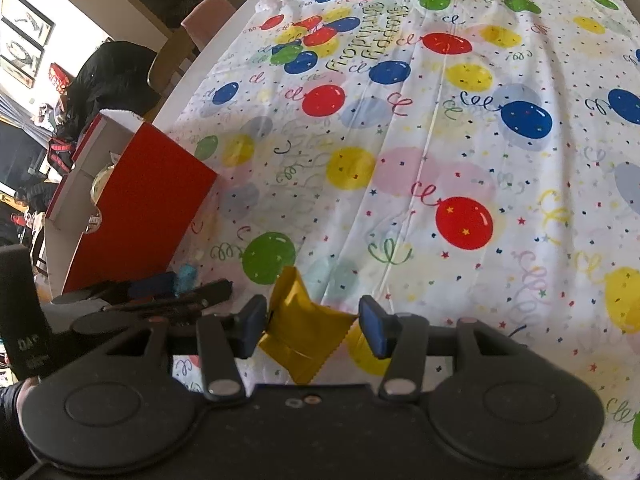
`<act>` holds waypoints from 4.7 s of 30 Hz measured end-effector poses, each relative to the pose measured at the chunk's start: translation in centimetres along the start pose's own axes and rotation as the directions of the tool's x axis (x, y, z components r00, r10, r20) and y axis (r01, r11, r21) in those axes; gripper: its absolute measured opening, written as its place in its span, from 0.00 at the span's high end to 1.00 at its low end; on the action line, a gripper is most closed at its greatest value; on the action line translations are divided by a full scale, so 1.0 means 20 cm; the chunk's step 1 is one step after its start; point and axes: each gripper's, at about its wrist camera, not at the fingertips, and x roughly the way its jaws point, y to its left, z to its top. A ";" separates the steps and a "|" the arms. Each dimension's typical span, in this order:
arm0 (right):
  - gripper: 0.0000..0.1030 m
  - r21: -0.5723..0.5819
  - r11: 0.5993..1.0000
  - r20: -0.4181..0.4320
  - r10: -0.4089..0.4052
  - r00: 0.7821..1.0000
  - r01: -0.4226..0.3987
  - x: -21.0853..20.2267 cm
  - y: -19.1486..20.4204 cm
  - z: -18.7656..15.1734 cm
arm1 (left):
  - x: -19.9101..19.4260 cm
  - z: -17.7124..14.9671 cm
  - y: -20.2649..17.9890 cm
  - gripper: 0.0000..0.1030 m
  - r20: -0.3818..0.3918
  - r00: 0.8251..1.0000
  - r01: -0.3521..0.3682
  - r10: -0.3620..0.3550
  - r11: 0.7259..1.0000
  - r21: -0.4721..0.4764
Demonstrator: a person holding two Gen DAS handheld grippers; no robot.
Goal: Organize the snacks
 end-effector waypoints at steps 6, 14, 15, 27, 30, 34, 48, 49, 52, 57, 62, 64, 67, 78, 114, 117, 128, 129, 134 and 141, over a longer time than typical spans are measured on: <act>0.52 0.007 1.000 0.009 -0.005 1.000 0.005 0.00 0.00 0.00 | -0.02 -0.01 0.03 0.71 0.020 0.999 -0.045 0.045 0.999 0.019; 0.52 0.010 0.999 0.012 -0.036 0.999 0.035 -0.01 0.03 -0.03 | -0.03 -0.02 0.04 0.89 0.040 0.998 -0.046 0.044 0.998 0.052; 0.52 0.012 0.999 0.014 -0.038 0.999 0.038 -0.01 0.03 -0.03 | -0.03 -0.03 0.05 0.89 0.039 0.998 -0.042 0.039 0.998 0.055; 0.53 -0.008 0.996 0.071 -0.086 0.994 0.087 -0.11 0.21 -0.07 | -0.29 0.03 0.13 0.89 0.060 0.993 0.094 -0.097 0.994 0.050; 0.53 -0.023 0.995 0.092 -0.095 0.991 0.098 -0.14 0.30 -0.08 | -0.38 0.04 0.18 0.89 0.075 0.988 0.133 -0.137 0.990 0.055; 0.53 -0.044 0.993 0.127 -0.105 0.986 0.111 -0.17 0.44 -0.07 | -0.49 0.07 0.28 0.89 0.101 0.978 0.178 -0.183 0.983 0.053; 0.53 -0.139 0.976 0.204 -0.135 0.970 0.165 -0.02 1.06 0.09 | -0.63 0.25 0.82 0.89 0.170 0.966 0.191 -0.194 0.981 0.037; 0.53 -0.146 0.975 0.205 -0.136 0.969 0.167 0.00 1.11 0.10 | -0.63 0.26 0.87 0.89 0.173 0.966 0.189 -0.193 0.981 0.038; 0.53 -0.165 0.970 0.211 -0.144 0.967 0.181 0.07 1.22 0.13 | -0.61 0.30 0.97 0.89 0.173 0.968 0.175 -0.180 0.984 0.043; 0.53 -0.191 0.959 0.206 -0.169 0.964 0.209 0.20 1.36 0.18 | -0.54 0.34 1.14 0.89 0.158 0.973 0.166 -0.171 0.985 0.046; 0.53 -0.204 0.947 0.181 -0.214 0.960 0.250 0.33 1.43 0.22 | -0.44 0.39 1.28 0.89 0.134 0.977 0.160 -0.165 0.986 0.047; 0.53 -0.209 0.941 0.167 -0.234 0.958 0.266 0.39 1.44 0.23 | -0.39 0.41 1.32 0.89 0.121 0.981 0.149 -0.155 0.987 0.055; 0.53 -0.216 0.934 0.149 -0.257 0.955 0.285 0.46 1.45 0.24 | -0.33 0.41 1.34 0.89 0.097 0.984 0.146 -0.152 0.987 0.068; 0.51 -0.202 0.926 0.124 -0.300 0.946 0.320 0.57 1.44 0.24 | -0.20 0.36 1.31 0.89 0.034 0.987 0.150 -0.154 0.983 0.109; 0.00 -0.144 0.956 0.416 -0.175 0.892 0.255 0.07 1.47 -0.05 | -0.59 0.29 1.19 0.19 0.207 0.959 0.151 -0.195 0.966 0.210; 0.00 -0.129 0.958 0.437 -0.175 0.882 0.255 0.03 1.46 -0.08 | -0.64 0.29 1.18 0.16 0.227 0.951 0.164 -0.212 0.963 0.215; 0.00 -0.044 0.968 0.487 -0.197 0.851 0.249 -0.10 1.48 -0.23 | -0.80 0.23 1.15 0.00 0.247 0.934 0.201 -0.259 0.951 0.235; 0.00 -0.033 0.968 0.490 -0.201 0.848 0.248 -0.10 1.49 -0.24 | -0.81 0.23 1.15 0.00 0.250 0.934 0.194 -0.254 0.951 0.238; 0.00 -0.006 0.971 0.505 -0.203 0.839 0.239 -0.11 1.51 -0.32 | -0.85 0.19 1.15 0.00 0.245 0.935 0.199 -0.255 0.952 0.234; 0.00 0.031 0.971 0.501 -0.219 0.838 0.235 -0.12 1.51 -0.34 | -0.87 0.16 1.14 0.00 0.240 0.942 0.182 -0.236 0.957 0.227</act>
